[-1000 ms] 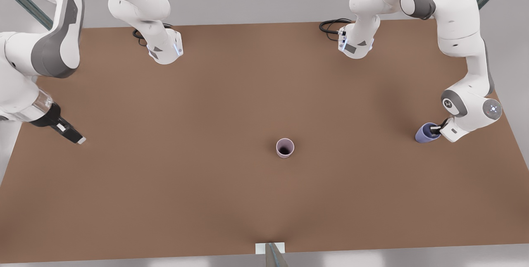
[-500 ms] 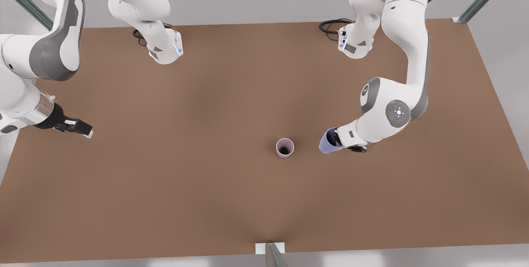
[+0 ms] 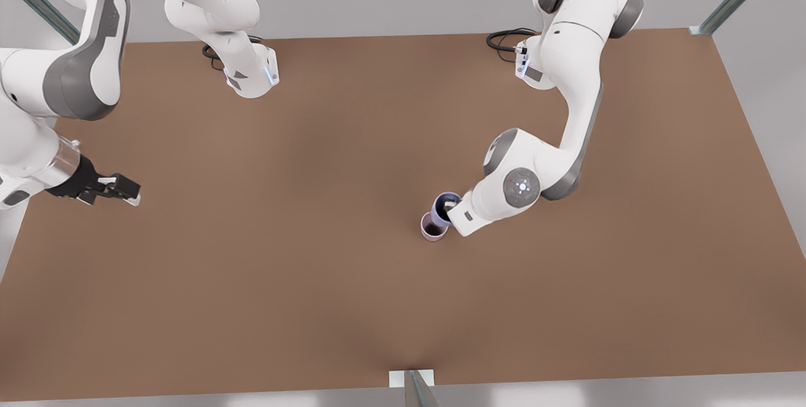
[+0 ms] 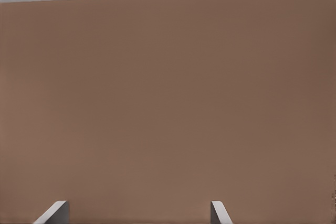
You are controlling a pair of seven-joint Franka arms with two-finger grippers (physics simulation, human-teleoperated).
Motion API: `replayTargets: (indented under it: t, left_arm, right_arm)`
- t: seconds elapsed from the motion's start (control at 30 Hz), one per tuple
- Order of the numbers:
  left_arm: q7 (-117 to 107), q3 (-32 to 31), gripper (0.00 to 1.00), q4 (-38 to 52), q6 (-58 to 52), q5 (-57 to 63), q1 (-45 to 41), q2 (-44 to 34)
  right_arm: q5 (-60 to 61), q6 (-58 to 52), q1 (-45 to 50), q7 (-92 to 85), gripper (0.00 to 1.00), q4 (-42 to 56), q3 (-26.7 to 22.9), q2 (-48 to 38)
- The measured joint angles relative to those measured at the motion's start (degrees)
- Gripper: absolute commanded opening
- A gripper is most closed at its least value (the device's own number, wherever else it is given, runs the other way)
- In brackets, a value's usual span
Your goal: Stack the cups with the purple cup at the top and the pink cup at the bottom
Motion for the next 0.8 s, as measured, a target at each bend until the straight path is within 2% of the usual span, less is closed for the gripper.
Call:
replayTargets:
  t: [0.8]
  left_arm:
    - [-20.2, -0.1, 0.21, -0.1, 3.5, 0.0, -1.8, 4.4]
  right_arm:
    - [0.1, 0.5, -0.1, -5.4, 1.00, 0.0, -0.1, 0.1]
